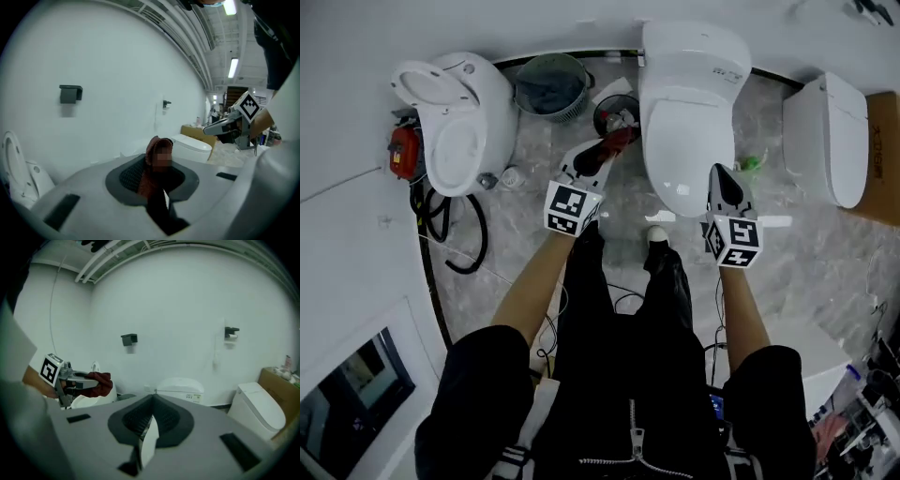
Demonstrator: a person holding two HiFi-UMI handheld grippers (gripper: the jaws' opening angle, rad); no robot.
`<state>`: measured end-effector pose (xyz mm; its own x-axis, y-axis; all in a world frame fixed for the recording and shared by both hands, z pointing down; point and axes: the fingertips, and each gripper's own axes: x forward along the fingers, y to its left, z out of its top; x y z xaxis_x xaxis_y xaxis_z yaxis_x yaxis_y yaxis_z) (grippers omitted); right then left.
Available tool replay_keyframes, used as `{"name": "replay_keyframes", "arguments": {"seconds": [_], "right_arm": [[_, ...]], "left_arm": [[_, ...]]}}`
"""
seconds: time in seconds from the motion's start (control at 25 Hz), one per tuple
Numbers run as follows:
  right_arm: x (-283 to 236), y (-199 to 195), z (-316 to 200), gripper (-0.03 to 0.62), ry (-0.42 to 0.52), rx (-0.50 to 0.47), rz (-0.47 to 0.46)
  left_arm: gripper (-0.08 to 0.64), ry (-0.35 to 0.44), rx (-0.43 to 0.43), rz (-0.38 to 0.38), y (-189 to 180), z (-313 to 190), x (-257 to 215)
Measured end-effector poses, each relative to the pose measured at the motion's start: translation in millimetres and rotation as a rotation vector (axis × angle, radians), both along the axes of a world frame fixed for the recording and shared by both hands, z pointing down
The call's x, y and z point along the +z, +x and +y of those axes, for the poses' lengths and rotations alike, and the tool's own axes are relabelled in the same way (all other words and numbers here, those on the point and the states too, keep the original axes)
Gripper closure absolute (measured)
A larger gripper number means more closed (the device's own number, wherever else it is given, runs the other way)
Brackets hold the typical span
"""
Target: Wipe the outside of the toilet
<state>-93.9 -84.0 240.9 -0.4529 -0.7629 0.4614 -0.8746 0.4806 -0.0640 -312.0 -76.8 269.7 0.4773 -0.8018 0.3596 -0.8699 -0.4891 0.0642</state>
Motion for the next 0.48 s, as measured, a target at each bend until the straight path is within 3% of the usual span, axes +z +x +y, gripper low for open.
{"name": "replay_keyframes", "arguments": {"seconds": [0.2, 0.48], "right_arm": [[17, -12, 21, 0.589, -0.044, 0.193, -0.016], [79, -41, 39, 0.589, -0.114, 0.304, -0.03]], "left_arm": [[0.497, -0.046, 0.162, -0.021, -8, -27, 44], [0.499, -0.099, 0.232, -0.026, -37, -54, 138]]}}
